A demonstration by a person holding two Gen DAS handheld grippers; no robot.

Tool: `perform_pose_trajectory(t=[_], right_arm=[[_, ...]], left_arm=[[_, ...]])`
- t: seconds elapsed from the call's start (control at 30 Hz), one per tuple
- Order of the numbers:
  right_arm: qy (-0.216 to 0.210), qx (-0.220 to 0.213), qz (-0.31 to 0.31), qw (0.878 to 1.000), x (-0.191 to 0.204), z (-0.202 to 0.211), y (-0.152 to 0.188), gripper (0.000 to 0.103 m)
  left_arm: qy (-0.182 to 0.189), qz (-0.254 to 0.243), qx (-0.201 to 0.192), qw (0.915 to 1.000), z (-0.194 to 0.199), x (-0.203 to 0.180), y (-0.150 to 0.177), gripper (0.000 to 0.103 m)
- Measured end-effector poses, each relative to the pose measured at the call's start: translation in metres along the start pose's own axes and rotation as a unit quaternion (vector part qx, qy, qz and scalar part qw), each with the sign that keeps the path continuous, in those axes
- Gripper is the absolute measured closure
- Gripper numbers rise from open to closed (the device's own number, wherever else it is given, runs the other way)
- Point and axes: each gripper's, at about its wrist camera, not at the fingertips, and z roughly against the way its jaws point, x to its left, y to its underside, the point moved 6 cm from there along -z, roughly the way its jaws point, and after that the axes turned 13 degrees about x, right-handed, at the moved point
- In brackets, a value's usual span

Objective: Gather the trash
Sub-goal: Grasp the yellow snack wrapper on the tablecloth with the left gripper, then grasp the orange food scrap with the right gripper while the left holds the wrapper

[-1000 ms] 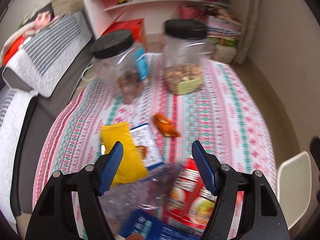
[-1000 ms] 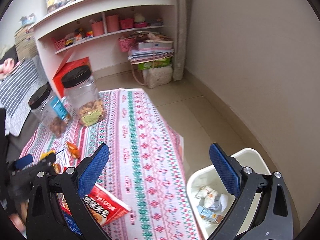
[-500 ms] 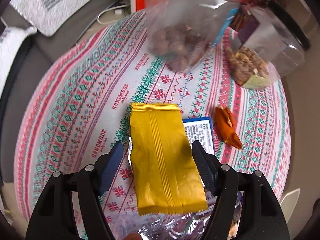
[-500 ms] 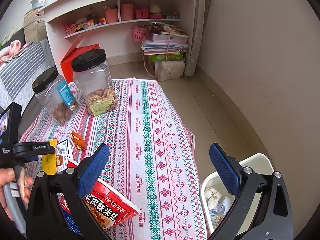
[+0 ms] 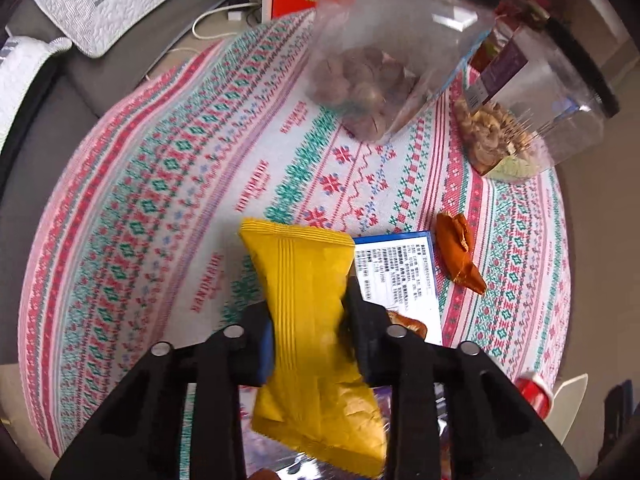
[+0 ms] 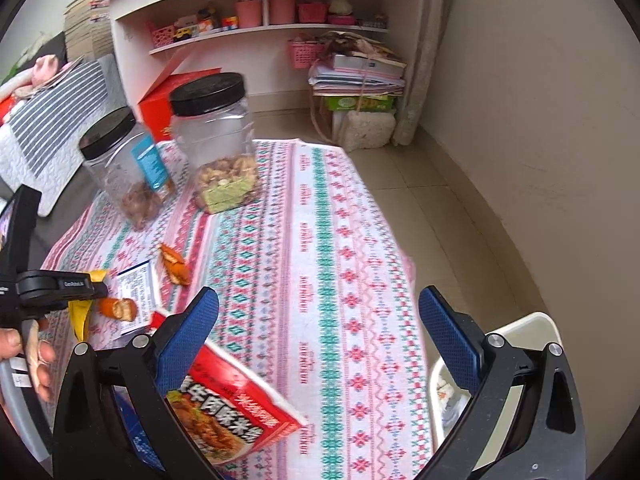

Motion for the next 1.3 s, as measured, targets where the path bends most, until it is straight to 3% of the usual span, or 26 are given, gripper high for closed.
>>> perform_pose_trajectory(t=[0.2, 0.3, 0.43, 0.67, 0.97, 1.1, 1.13, 1.3], right_arm=[[-0.056, 0.029, 0.034, 0.997, 0.037, -0.010, -0.014, 0.007], [-0.079, 0.075, 0.067, 0.992, 0.066, -0.029, -0.029, 0.007], [-0.076, 0.128, 0.126, 0.981, 0.110, -0.063, -0.043, 0.008], [-0.040, 0.199, 0.177, 0.963, 0.145, -0.120, -0.042, 0.033], [-0.068, 0.255, 0.166, 0.950, 0.164, -0.153, -0.042, 0.045], [-0.071, 0.255, 0.174, 0.948, 0.176, -0.159, -0.041, 0.068], [-0.079, 0.254, 0.172, 0.948, 0.179, -0.158, -0.042, 0.081], [-0.083, 0.222, 0.167, 0.957, 0.184, -0.136, -0.040, 0.084]], left_arm=[[0.016, -0.004, -0.023, 0.9996, 0.031, 0.027, 0.004, 0.075], [0.011, -0.015, -0.049, 0.9986, 0.049, 0.030, 0.006, 0.075], [0.009, -0.031, -0.081, 0.9962, 0.072, 0.038, 0.009, 0.075], [0.018, -0.041, -0.098, 0.9942, 0.091, 0.053, 0.014, 0.074], [0.015, -0.035, -0.096, 0.9947, 0.091, 0.071, 0.015, 0.074], [0.013, -0.034, -0.095, 0.9948, 0.090, 0.074, 0.015, 0.074], [0.012, -0.034, -0.095, 0.9948, 0.090, 0.074, 0.016, 0.074], [0.014, -0.033, -0.103, 0.9941, 0.095, 0.074, 0.016, 0.074]])
